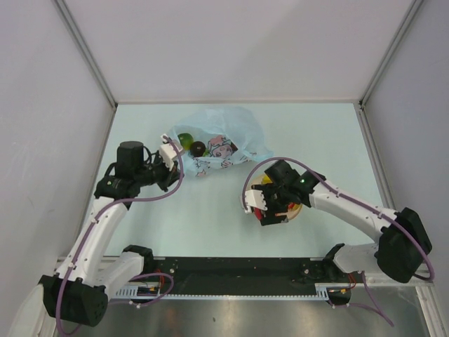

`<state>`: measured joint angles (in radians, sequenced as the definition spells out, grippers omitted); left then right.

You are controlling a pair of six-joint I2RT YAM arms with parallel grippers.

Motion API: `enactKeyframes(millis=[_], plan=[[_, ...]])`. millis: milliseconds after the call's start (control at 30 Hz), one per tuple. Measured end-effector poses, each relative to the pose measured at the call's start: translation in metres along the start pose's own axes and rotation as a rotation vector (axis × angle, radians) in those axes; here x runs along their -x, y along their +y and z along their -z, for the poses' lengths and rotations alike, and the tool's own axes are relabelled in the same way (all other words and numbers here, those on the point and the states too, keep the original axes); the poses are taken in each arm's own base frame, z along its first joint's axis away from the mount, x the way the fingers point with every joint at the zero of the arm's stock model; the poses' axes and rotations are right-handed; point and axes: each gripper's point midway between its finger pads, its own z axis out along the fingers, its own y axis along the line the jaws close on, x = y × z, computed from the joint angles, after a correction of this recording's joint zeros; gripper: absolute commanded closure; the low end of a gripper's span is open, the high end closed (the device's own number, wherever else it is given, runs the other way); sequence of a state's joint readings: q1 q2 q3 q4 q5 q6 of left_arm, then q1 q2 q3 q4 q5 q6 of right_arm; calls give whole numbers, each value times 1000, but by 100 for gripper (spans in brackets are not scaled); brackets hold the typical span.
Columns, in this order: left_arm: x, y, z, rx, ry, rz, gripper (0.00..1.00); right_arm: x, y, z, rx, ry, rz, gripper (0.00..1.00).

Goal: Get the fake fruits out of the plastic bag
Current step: Adjust the fake fruit on the plate.

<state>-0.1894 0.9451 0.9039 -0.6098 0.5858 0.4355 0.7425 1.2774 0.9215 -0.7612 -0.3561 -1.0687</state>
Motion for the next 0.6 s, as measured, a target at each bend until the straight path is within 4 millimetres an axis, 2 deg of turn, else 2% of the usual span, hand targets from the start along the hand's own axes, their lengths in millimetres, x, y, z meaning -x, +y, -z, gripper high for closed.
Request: enactKeyframes(millis=[167,300,367,600], plan=[[-5,1,-3,-4,15,12,100,-5,-7,-13,14,12,31,30],[-8,2,-6,-9,26,21,100,-8,-18,-15,-11,7,56,47],[-9,2,-7,-10,30,23,100,-12,-19,-18,6,12,53,51],[-14,3,-11,-15,47,35,100,-16,-45,-20,37,-36,-91,64]])
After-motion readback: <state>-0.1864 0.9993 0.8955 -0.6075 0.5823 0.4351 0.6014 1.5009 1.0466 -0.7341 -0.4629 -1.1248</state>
